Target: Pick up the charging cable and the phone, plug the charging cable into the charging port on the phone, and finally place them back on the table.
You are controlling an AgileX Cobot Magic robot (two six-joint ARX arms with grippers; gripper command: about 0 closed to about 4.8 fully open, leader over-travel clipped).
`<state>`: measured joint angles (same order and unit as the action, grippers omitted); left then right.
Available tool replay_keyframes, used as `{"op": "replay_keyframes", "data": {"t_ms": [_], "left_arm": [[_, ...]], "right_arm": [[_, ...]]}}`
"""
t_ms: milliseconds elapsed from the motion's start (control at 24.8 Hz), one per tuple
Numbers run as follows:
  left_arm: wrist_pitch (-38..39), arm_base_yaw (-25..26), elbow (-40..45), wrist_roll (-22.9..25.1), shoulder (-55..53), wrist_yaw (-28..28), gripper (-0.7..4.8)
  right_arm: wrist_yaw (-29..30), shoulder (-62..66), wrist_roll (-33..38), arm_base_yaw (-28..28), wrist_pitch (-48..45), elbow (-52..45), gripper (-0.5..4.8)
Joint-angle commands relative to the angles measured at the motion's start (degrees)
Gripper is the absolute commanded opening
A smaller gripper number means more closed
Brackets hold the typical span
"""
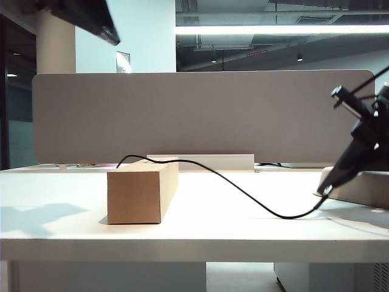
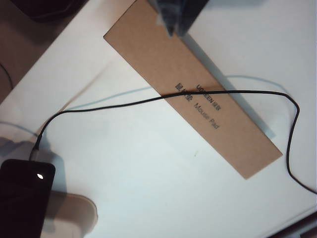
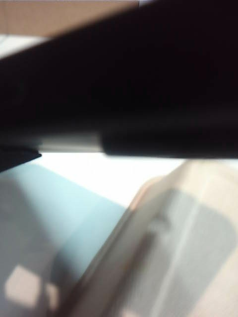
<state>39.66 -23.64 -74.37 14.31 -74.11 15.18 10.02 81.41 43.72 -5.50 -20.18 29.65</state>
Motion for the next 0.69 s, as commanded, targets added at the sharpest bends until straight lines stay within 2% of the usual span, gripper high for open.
{"op": "replay_keyframes", "data": {"t_ms": [40, 282, 444, 605, 686], "left_arm": [[-2.32, 0.11, 4.11, 0.31, 3.82, -0.17, -0.06], [-2.40, 0.11, 8.83, 0.26, 9.05, -0.02, -0.06], [-2.51, 0.11, 8.83, 0.26, 10.82, 0.04, -0.06], [-2.23, 0.11, 8.85, 0.28, 12.15, 0.04, -0.06], [-1.99, 0.11, 8.85, 0.26, 12.37, 0.04, -0.06]], "right_arm": [[-1.38, 1.44, -0.46, -0.02, -3.04, 0.46, -0.08], [-2.49, 4.02, 0.09, 0.24, -0.59, 0.46, -0.02], [-2.49, 4.02, 0.20, 0.24, 0.85, 0.46, 1.12], [-2.67, 4.02, 0.17, 0.24, 2.32, 0.46, 1.23], [-2.67, 4.02, 0.15, 0.24, 2.64, 0.46, 1.46]]}}
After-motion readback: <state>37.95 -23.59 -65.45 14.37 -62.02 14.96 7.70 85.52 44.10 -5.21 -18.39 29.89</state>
